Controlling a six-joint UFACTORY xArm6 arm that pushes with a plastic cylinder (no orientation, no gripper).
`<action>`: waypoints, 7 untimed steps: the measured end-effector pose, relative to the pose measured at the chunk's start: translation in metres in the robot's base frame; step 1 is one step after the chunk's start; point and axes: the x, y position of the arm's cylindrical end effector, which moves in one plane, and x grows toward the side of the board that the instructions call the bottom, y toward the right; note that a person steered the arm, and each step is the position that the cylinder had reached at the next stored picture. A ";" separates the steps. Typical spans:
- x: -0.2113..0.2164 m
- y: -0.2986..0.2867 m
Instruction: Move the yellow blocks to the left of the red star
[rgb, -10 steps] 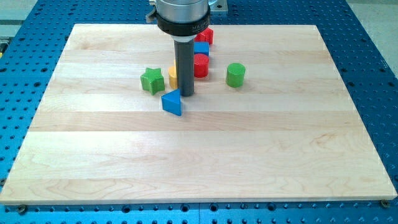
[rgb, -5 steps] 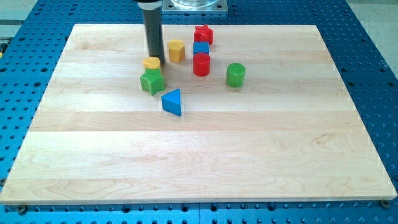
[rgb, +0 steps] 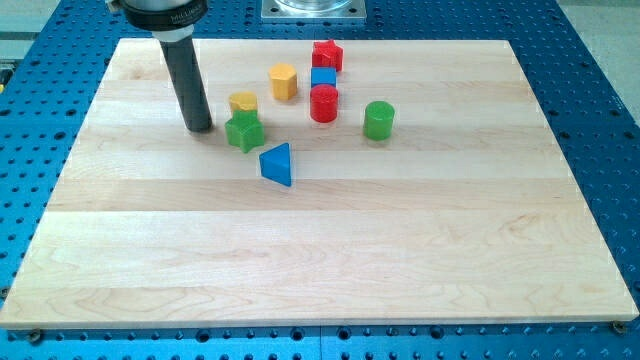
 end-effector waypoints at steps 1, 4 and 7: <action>0.005 0.003; -0.032 0.064; -0.093 0.084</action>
